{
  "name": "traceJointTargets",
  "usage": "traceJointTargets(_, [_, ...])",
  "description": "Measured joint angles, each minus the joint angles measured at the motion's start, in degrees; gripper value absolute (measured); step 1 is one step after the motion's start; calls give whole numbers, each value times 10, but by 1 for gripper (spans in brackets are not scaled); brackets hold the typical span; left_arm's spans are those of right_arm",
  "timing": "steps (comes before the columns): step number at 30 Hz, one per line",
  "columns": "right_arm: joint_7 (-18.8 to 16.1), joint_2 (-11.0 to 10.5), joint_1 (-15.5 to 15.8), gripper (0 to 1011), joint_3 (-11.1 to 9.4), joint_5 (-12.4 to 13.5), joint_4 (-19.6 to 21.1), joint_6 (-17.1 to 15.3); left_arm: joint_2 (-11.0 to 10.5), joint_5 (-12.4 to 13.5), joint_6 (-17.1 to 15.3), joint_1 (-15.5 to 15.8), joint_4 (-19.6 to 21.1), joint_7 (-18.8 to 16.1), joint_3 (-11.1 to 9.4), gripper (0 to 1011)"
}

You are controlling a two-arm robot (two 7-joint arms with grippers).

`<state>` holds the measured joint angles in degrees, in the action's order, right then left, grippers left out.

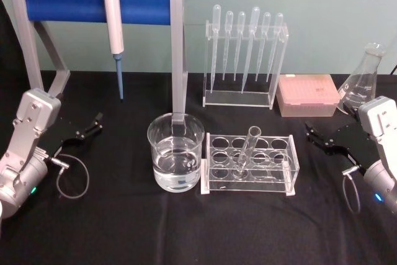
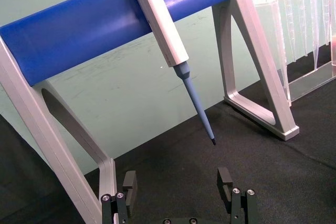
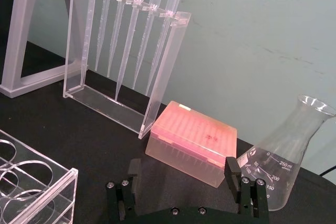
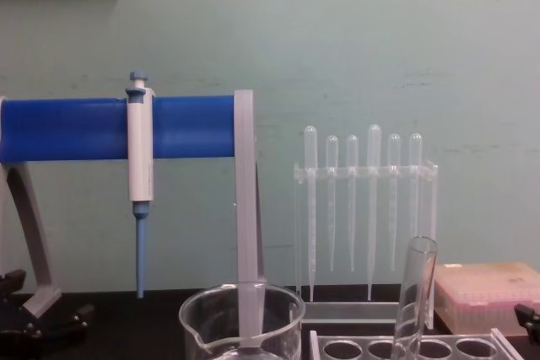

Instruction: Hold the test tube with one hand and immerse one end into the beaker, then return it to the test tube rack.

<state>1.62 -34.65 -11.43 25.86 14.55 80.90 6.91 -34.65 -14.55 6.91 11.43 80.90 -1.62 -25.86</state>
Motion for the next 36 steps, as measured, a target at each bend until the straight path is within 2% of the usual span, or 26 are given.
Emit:
traceJointTargets(25, [-1, 0, 0, 1003, -1, 0, 1, 0, 0, 0, 0, 0, 0, 0, 0, 1000])
traceJointTargets(32, [-34, -16, 24, 1003, -34, 38, 44, 6, 0, 0, 0, 0, 0, 0, 0, 1000])
traceJointTargets(36, [-43, -31, 47, 1003, -57, 56, 87, -6, 0, 0, 0, 0, 0, 0, 0, 1000])
